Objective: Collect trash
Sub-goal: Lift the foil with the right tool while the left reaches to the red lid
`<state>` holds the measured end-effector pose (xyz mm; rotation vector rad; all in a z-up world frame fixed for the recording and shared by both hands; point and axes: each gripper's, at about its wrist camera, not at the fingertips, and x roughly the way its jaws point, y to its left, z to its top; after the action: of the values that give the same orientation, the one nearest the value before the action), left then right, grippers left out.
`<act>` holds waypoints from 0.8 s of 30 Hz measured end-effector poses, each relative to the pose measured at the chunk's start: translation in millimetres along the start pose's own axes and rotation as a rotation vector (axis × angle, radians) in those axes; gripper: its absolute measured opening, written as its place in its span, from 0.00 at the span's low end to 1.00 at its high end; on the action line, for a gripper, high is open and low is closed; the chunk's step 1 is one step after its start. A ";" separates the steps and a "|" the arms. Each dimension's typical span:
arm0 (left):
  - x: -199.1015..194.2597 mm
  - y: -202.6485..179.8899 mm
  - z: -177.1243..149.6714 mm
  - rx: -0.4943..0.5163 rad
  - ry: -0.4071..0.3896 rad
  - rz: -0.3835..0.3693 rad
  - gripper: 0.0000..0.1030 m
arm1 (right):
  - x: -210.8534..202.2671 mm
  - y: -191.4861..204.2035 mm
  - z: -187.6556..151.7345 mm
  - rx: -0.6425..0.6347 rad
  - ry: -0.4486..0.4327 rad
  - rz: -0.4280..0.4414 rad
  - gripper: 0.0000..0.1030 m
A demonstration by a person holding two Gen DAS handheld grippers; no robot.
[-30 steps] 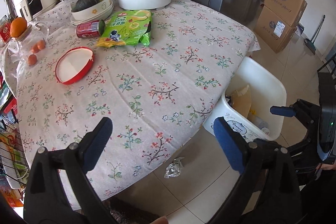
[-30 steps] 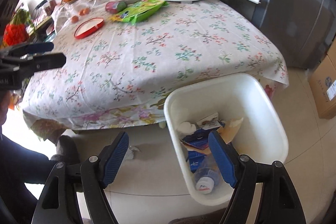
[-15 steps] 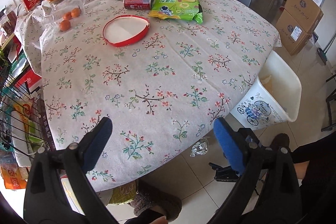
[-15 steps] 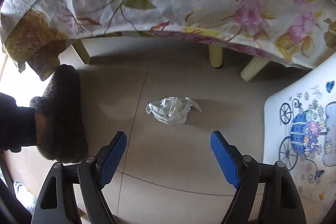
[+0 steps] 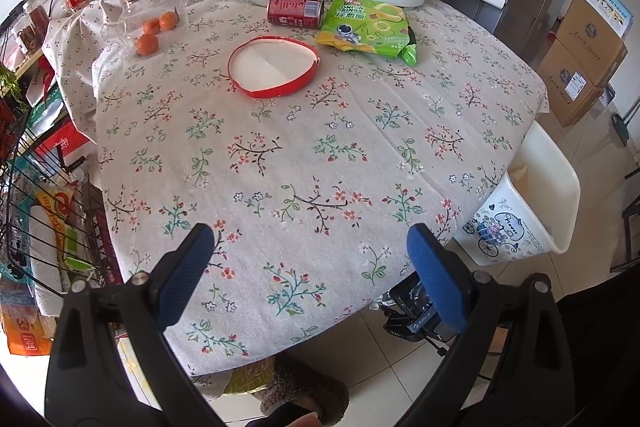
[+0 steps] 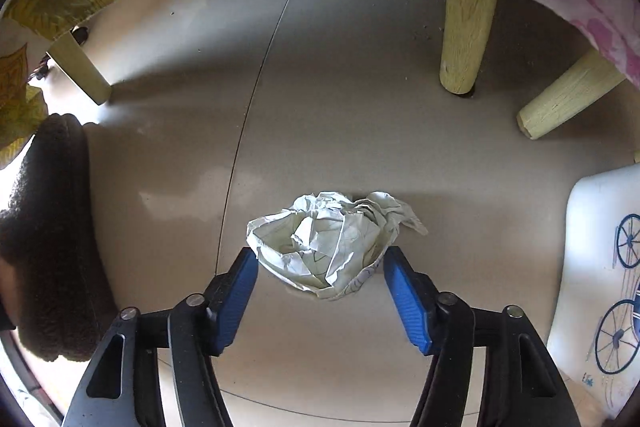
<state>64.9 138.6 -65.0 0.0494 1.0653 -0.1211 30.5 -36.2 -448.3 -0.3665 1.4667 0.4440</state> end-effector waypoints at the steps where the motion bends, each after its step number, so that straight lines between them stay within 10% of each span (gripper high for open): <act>1: 0.7 0.7 0.1 -0.002 0.002 0.002 0.94 | 1.5 -0.1 -0.1 -0.004 0.003 0.004 0.50; 5: 2.4 0.4 0.7 -0.005 0.005 0.006 0.94 | -2.8 -2.1 -3.8 -0.033 -0.003 0.010 0.32; 24: 7.5 5.7 24.3 -0.072 -0.068 0.067 0.94 | -187.1 -4.6 -11.5 -0.160 -0.074 -0.015 0.30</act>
<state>90.4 141.3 -59.9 0.0155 0.9980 -0.0240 13.6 -57.8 -262.7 -0.4834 1.3594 0.5594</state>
